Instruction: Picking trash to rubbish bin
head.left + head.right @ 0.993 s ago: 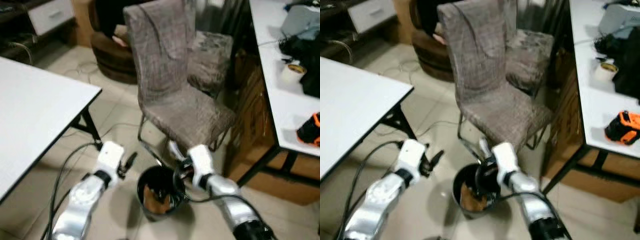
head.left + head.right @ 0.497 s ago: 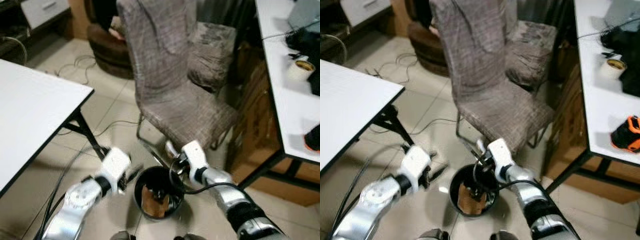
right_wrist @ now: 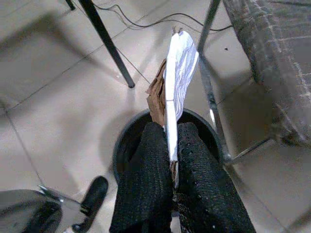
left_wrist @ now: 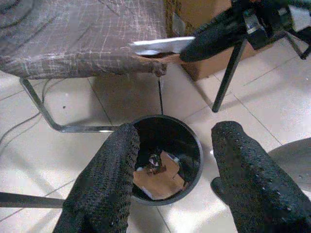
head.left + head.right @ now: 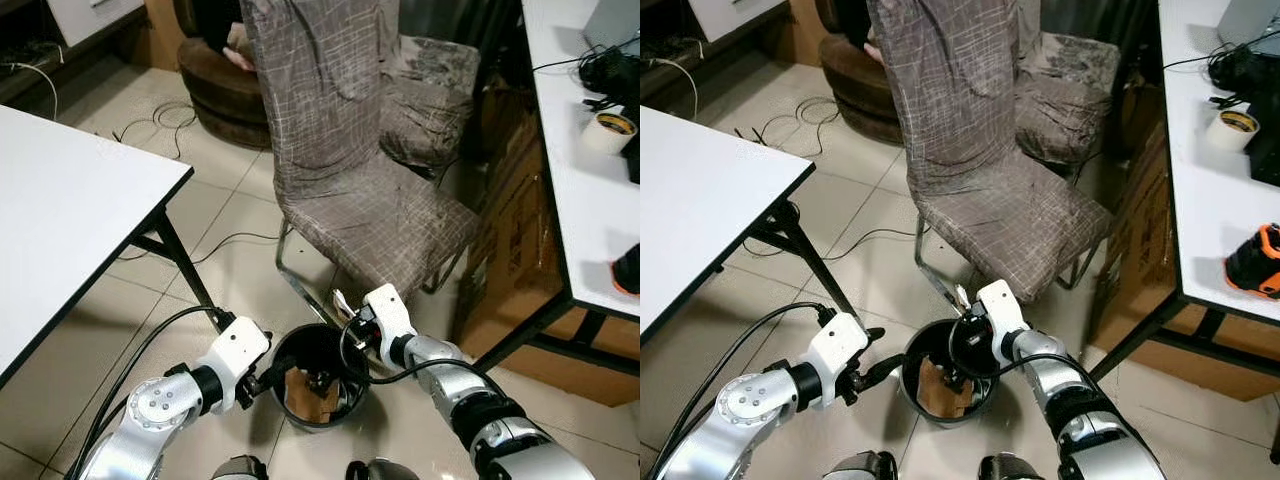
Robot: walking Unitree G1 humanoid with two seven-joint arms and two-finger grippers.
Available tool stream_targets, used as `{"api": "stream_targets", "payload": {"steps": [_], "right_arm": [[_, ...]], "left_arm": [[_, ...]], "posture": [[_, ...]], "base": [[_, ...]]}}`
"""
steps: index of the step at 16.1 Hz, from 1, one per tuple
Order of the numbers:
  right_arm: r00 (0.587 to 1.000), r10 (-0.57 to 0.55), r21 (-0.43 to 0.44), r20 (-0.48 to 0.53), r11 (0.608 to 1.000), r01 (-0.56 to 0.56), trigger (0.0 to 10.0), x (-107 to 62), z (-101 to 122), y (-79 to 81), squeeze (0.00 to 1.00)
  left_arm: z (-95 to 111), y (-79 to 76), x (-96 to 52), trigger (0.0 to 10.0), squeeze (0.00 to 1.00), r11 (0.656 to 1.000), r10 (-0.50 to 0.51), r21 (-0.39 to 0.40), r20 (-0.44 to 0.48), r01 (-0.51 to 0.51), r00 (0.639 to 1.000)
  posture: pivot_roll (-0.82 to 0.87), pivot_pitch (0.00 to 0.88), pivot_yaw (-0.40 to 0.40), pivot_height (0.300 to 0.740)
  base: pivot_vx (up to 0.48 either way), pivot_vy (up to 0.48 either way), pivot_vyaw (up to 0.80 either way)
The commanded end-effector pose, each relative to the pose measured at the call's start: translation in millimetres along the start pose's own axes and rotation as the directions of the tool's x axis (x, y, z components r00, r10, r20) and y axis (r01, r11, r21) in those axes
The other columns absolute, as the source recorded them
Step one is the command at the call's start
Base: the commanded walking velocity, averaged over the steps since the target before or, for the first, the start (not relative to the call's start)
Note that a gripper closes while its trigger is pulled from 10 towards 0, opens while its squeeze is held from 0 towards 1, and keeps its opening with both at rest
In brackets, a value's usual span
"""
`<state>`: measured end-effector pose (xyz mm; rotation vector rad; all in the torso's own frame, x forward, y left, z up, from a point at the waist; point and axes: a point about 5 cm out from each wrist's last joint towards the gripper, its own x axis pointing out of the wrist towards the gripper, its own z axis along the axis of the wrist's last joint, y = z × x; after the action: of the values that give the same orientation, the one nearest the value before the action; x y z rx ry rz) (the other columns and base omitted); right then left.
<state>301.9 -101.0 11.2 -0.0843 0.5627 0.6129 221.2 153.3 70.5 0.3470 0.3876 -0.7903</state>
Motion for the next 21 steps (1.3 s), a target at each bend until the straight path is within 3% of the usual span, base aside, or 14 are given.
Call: {"api": "stream_targets", "payload": {"steps": [1,4,5,7,11,13,15,18,21], "right_arm": [[0.998,0.048,0.064,0.04,0.997,-0.051,10.0,1.7,6,2.7,0.0],[0.985,0.154,0.156,0.073,0.974,-0.164,10.0,2.3,12,7.4,0.0],[0.971,0.224,0.218,0.089,0.946,-0.238,10.0,0.9,12,9.2,0.0],[0.931,0.362,0.246,0.049,0.899,-0.362,10.0,-6.0,3,10.4,0.0],[0.864,0.501,0.316,0.046,0.813,-0.488,10.0,-15.8,-2,10.9,0.0],[0.865,0.501,0.297,0.028,0.822,-0.486,10.0,-16.0,-3,10.8,0.0],[0.941,0.333,0.127,-0.062,0.938,-0.323,10.0,-9.3,-6,5.7,0.0],[0.973,0.227,0.056,-0.05,0.973,-0.224,10.0,-4.4,-1,4.1,0.0],[0.976,0.216,0.031,-0.018,0.976,-0.215,10.0,-1.4,5,8.1,0.0]], "left_arm": [[5,-3.5,-0.6,10.0,0.0,1.0,-0.022,-0.004,0.014,0.022,1.0],[9,-5.6,-0.4,10.0,0.0,0.999,-0.037,-0.027,0.037,0.038,0.999],[9,-7.0,-0.2,10.0,0.0,0.999,-0.046,-0.028,0.034,0.047,0.998],[8,-8.2,-0.1,10.0,0.0,0.998,-0.045,-0.03,0.03,0.046,0.999],[10,-8.4,1.7,10.0,0.0,0.998,-0.048,-0.034,0.035,0.049,0.998],[10,-8.9,2.6,10.0,0.0,0.998,-0.048,-0.032,0.034,0.049,0.998],[11,-8.7,3.1,10.0,0.0,0.999,-0.034,-0.028,0.042,0.035,0.999],[12,-9.6,3.4,10.0,0.0,0.998,-0.043,-0.039,0.05,0.045,0.998],[14,-11.2,4.7,10.0,0.0,0.996,-0.065,-0.049,0.056,0.068,0.996]], "posture": [[0.02,0.17,-0.037,0.74],[0.02,0.171,-0.038,0.74],[0.02,0.173,-0.04,0.74],[0.01,0.174,-0.041,0.74],[0.01,0.17,-0.045,0.74],[0.01,0.169,-0.045,0.74],[0.01,0.17,-0.047,0.74],[0.01,0.167,-0.046,0.74],[0.0,0.165,-0.047,0.74]], "base": [[0.0,0.0,0.0],[0.0,0.0,0.0],[0.0,0.0,0.0],[0.0,0.0,0.0],[0.0,0.0,0.0],[0.0,0.0,0.0],[0.0,0.0,0.0],[0.0,0.0,0.0],[0.0,0.0,0.0]]}}
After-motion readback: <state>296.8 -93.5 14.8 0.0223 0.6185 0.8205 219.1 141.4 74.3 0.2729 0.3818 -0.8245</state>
